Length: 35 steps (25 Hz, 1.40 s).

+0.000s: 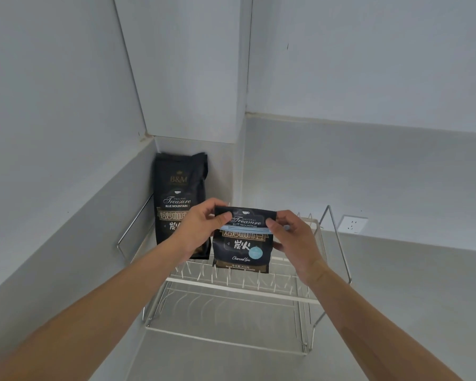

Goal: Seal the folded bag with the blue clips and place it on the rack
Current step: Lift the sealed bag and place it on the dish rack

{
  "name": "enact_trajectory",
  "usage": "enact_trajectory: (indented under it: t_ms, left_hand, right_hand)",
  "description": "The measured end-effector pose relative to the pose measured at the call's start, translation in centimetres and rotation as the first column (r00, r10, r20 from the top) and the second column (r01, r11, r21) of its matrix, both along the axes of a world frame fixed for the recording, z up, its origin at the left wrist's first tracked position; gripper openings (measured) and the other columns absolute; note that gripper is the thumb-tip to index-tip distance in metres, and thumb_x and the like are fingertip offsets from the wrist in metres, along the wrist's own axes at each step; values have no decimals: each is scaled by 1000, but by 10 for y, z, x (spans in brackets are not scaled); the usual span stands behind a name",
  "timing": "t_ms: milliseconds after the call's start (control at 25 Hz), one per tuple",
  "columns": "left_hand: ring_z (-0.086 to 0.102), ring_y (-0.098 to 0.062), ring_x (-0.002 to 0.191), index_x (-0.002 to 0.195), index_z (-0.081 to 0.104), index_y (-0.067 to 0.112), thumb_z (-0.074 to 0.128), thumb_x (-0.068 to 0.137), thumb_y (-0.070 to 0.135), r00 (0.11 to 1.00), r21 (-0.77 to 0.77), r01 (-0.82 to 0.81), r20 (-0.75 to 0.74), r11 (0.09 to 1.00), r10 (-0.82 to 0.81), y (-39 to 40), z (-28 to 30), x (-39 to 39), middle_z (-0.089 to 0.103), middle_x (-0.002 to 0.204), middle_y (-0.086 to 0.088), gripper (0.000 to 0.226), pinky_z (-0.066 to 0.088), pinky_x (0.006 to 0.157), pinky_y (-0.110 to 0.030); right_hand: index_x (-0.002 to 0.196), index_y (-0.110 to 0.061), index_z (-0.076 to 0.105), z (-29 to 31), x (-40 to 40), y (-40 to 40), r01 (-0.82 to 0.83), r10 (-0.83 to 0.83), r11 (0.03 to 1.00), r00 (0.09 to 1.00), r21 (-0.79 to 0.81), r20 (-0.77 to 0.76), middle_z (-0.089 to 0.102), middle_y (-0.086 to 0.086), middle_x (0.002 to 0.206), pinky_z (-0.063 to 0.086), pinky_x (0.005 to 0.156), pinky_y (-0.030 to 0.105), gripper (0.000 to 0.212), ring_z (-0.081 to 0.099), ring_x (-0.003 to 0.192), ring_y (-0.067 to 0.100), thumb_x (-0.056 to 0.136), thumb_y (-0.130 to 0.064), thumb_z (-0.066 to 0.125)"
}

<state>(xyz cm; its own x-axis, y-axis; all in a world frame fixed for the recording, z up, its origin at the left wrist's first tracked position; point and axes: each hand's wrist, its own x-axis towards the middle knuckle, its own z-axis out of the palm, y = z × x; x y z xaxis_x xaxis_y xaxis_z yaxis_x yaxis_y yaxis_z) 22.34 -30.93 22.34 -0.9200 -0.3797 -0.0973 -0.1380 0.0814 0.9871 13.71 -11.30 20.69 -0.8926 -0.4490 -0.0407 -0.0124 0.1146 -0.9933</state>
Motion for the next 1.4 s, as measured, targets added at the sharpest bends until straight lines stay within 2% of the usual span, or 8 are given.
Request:
enact_trajectory:
  t_ms: [200,320,440,560,760,920,1160,1400]
  left_hand:
    - [68,-29,99,100,64,18,61,91,16,998,40,-19,68,999,16,-1,-7,-1,69,109,-11,9,57,87,-47]
    - [68,-21,99,108,58,21,63,91,23,997,-120,-15,79,993,25,0,-7,0,68,111,-6,19,60,81,-37]
    - [67,-19,101,128,42,31,74,82,19,993,-75,79,90,994,-72,-4,-13,9,62,120,1,57,60,80,-33]
    - [64,-19,106,139,19,46,76,79,7,972,-141,170,187,975,-143,-3,-18,13,54,129,2,92,59,85,-40]
    - [61,-25,112,143,5,45,68,87,12,965,-253,166,240,953,-105,1,-13,3,47,142,-5,90,57,89,-46]
    - [62,-28,110,146,2,41,58,94,18,970,-242,93,242,966,-33,3,-12,-5,49,142,-9,80,56,89,-52]
    - [61,-19,96,146,10,35,51,97,27,955,-383,114,296,917,5,10,-18,-19,55,128,-4,63,57,75,-32]
    - [58,-6,93,146,11,34,77,77,30,946,-317,169,319,933,-62,14,-30,-24,53,108,14,95,47,67,-12]
  right_hand:
    - [96,-22,64,-8,0,-5,0,1,1000,997,-9,73,73,-5,88,62,80,41,7,69,94,23,92,-28,61]
    - [104,-24,60,-9,-2,-3,-29,26,999,996,32,90,70,-3,100,59,87,48,23,68,97,23,85,-32,70]
    - [113,-30,54,-11,-3,4,-172,160,982,977,76,141,62,-2,116,61,84,44,50,67,102,26,73,-16,82]
    - [119,-33,47,-9,-5,2,-174,155,966,982,189,109,60,-1,120,59,84,44,57,63,107,27,75,-16,80]
    - [121,-36,34,-10,-11,-7,-164,124,967,972,194,200,69,7,113,56,88,55,52,66,103,29,86,-27,71]
    - [119,-37,34,-8,-17,-11,-152,103,965,969,214,223,70,9,107,62,77,48,46,72,91,26,87,-32,68]
    - [121,-32,35,-11,-17,-14,-137,66,950,967,282,245,68,7,109,63,72,48,43,73,81,29,89,-40,63]
    - [124,-30,37,-11,-21,-18,-117,29,947,959,300,281,66,9,114,63,68,46,42,73,80,31,91,-40,61]
